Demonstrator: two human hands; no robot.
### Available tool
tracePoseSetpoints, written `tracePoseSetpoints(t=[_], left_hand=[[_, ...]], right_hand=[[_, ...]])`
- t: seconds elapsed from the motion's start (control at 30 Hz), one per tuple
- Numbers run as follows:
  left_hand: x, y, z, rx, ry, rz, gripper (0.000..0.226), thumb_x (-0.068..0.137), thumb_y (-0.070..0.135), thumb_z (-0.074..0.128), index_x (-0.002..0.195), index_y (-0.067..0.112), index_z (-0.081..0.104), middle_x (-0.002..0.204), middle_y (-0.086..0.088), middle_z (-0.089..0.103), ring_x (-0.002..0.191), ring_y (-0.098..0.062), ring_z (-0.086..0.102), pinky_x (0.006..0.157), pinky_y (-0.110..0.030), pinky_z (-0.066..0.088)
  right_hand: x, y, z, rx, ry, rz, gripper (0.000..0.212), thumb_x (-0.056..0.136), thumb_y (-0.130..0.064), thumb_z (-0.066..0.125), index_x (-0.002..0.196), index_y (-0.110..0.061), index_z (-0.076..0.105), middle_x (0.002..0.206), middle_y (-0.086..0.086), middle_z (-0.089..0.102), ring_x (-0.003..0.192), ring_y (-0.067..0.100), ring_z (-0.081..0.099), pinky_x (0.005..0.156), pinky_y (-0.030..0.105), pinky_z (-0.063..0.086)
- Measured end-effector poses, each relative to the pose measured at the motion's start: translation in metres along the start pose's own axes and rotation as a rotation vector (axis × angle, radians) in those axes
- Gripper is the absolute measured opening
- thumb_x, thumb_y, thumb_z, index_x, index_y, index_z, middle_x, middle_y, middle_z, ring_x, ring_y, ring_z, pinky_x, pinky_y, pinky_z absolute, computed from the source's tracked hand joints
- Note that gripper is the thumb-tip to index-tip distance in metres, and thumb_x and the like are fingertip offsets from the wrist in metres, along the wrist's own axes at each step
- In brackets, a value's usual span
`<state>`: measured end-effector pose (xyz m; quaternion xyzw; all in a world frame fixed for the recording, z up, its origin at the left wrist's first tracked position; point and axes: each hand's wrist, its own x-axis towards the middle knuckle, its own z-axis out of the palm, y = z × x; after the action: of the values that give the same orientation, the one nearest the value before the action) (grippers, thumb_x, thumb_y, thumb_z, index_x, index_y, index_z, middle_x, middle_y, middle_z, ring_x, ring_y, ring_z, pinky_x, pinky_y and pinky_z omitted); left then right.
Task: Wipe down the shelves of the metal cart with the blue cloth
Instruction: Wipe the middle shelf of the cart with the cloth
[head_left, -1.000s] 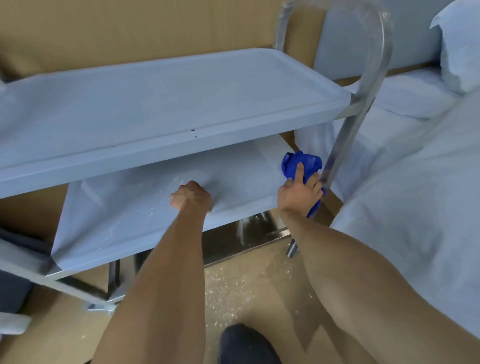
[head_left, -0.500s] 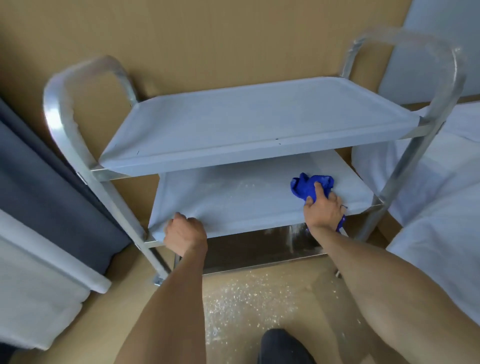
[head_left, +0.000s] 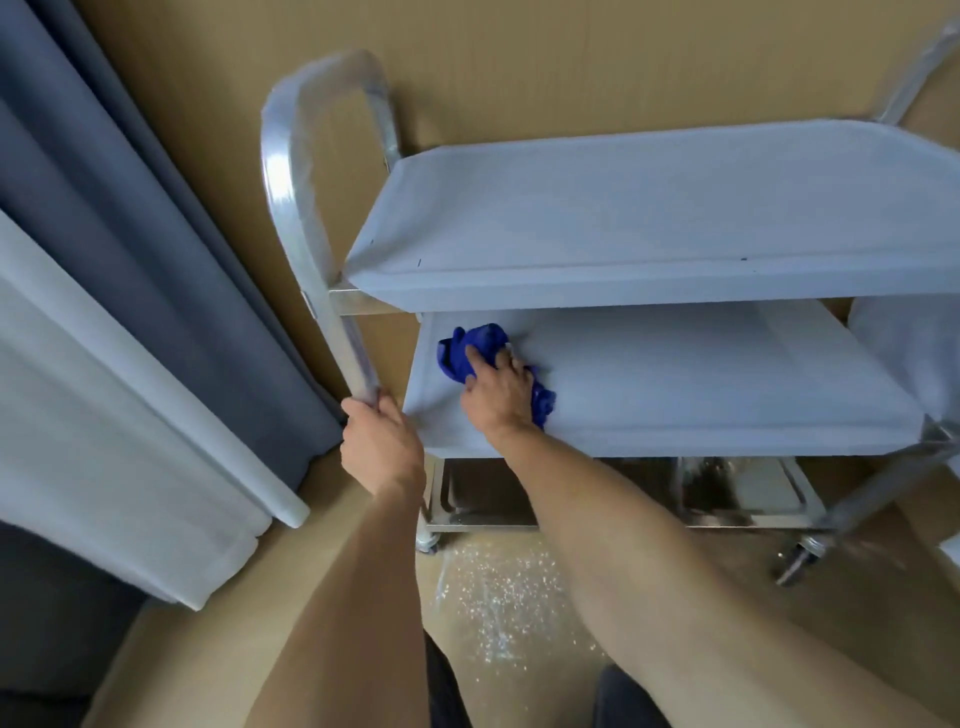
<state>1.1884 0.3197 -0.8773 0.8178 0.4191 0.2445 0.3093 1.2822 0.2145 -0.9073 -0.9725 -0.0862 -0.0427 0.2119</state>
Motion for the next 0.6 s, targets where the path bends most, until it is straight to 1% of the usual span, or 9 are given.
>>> tracePoseSetpoints(t=[0.07,0.17,0.23,0.27,0.37,0.43,0.47,0.53,0.6], left_hand=[[0.003,0.0,-0.004,-0.002,0.006,-0.005,0.033,0.1,0.042,0.037,0.094,0.009,0.04,0.093,-0.019,0.063,0.082,-0.038,0.059,0.069,-0.038,0.036],[0.002,0.002,-0.006,-0.018,0.008,-0.016,0.033,0.099,0.043,0.039,0.094,0.01,0.039,0.093,-0.017,0.063,0.083,-0.037,0.059,0.069,-0.037,0.035],[0.002,0.002,-0.004,-0.013,0.009,0.014,0.033,0.099,0.043,0.039,0.095,0.01,0.04,0.093,-0.015,0.063,0.084,-0.037,0.06,0.069,-0.037,0.035],[0.001,0.001,-0.002,-0.015,0.01,0.026,0.032,0.099,0.043,0.04,0.094,0.011,0.04,0.093,-0.015,0.063,0.084,-0.037,0.061,0.068,-0.037,0.037],[-0.003,-0.001,0.007,-0.041,0.025,0.068,0.029,0.098,0.044,0.04,0.092,0.016,0.035,0.093,-0.012,0.061,0.084,-0.037,0.061,0.067,-0.039,0.042],[-0.003,-0.004,0.011,-0.046,0.024,0.104,0.029,0.098,0.046,0.038,0.091,0.018,0.033,0.092,-0.01,0.06,0.084,-0.034,0.061,0.066,-0.038,0.042],[-0.002,-0.006,0.012,-0.045,0.024,0.116,0.03,0.098,0.047,0.037,0.091,0.019,0.033,0.092,-0.009,0.06,0.084,-0.033,0.061,0.067,-0.038,0.044],[0.0,-0.009,0.012,-0.044,0.018,0.124,0.03,0.097,0.048,0.035,0.091,0.019,0.034,0.092,-0.008,0.059,0.084,-0.031,0.06,0.069,-0.041,0.047],[0.003,-0.011,0.011,-0.056,-0.001,0.133,0.031,0.097,0.049,0.033,0.091,0.02,0.035,0.092,-0.006,0.059,0.082,-0.03,0.059,0.07,-0.042,0.05]], right_hand=[[-0.012,-0.021,0.004,0.005,-0.043,-0.11,0.052,0.095,-0.028,0.049,0.146,-0.029,0.041,0.15,0.018,0.038,0.129,0.036,0.042,0.105,0.044,0.034],[-0.01,0.004,-0.011,-0.01,-0.062,-0.145,0.054,0.093,-0.027,0.052,0.145,-0.035,0.042,0.142,0.011,0.049,0.119,0.035,0.052,0.096,0.042,0.044],[-0.008,0.045,-0.025,-0.089,0.012,-0.044,0.057,0.091,-0.027,0.055,0.145,-0.036,0.041,0.135,0.011,0.053,0.114,0.036,0.054,0.091,0.042,0.044],[-0.006,0.072,-0.032,-0.121,0.068,0.052,0.059,0.09,-0.027,0.056,0.146,-0.035,0.041,0.135,0.013,0.052,0.114,0.037,0.053,0.092,0.043,0.042],[0.004,0.163,-0.063,-0.125,0.248,0.395,0.059,0.091,-0.028,0.056,0.148,-0.03,0.039,0.147,0.023,0.039,0.124,0.042,0.045,0.101,0.048,0.035],[0.018,0.208,-0.08,-0.107,0.259,0.573,0.058,0.093,-0.036,0.044,0.15,-0.029,0.035,0.152,0.025,0.029,0.129,0.045,0.039,0.106,0.048,0.031],[0.023,0.215,-0.084,-0.097,0.231,0.628,0.059,0.092,-0.037,0.041,0.15,-0.029,0.033,0.153,0.024,0.026,0.131,0.046,0.037,0.108,0.047,0.03],[0.034,0.201,-0.078,-0.104,0.21,0.624,0.059,0.094,-0.029,0.049,0.15,-0.028,0.03,0.153,0.027,0.024,0.135,0.045,0.033,0.11,0.046,0.028],[0.047,0.159,-0.058,-0.119,0.178,0.481,0.06,0.095,-0.025,0.051,0.151,-0.029,0.029,0.156,0.023,0.024,0.138,0.042,0.031,0.109,0.045,0.028]])
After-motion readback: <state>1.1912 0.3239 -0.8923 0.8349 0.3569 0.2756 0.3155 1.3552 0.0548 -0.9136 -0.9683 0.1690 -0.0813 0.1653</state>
